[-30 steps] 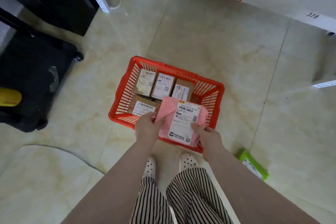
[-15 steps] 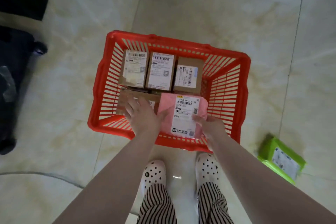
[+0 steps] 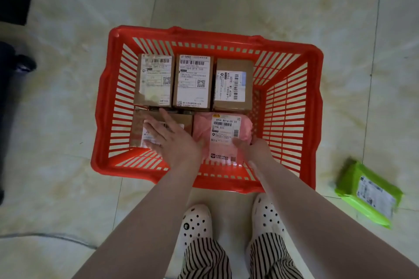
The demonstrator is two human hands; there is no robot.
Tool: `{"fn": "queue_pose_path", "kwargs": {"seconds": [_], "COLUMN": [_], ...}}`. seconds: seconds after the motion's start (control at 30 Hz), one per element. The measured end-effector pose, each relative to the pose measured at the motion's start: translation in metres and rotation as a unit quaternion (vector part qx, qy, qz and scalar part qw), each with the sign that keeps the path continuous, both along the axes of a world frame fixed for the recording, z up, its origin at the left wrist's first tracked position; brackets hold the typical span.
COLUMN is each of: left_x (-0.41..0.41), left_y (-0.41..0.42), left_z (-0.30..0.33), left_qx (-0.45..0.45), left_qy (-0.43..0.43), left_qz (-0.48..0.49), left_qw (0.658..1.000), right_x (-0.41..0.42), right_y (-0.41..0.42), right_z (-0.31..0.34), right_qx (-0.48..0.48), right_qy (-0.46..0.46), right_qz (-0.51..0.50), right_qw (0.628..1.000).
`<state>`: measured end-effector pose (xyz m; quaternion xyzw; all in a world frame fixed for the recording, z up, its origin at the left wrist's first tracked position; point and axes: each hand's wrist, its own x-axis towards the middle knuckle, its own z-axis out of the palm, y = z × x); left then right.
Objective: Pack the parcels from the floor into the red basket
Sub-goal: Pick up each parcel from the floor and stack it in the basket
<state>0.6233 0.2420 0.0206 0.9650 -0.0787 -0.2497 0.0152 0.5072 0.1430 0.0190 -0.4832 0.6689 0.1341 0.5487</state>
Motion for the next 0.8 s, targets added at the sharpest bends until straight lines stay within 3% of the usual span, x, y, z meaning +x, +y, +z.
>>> {"fn": "queue_pose_path", "kwargs": {"seconds": [0.33,0.6,0.8], "left_x": [-0.001,-0.007,-0.023], "left_y": [-0.004,-0.002,0.004], "left_z": [-0.002,-0.001,0.042], "left_qx": [0.004,0.006,0.002], "left_qy": [-0.025,-0.056,-0.010], "left_qz": [-0.031,-0.045,-0.024], "left_qw": [0.999,0.997,1.000], "right_x": [0.005,-0.009,-0.022], "right_y": [-0.010,-0.004,-0.006], "right_z": [-0.017,-0.023,0.017], "right_qx": [0.008,-0.018,-0.077], "right_qy": [0.050,0.032,0.009], "right_qz": [0.126,0.139,0.073], "right_qw": [0.991,0.990,0.994]}}
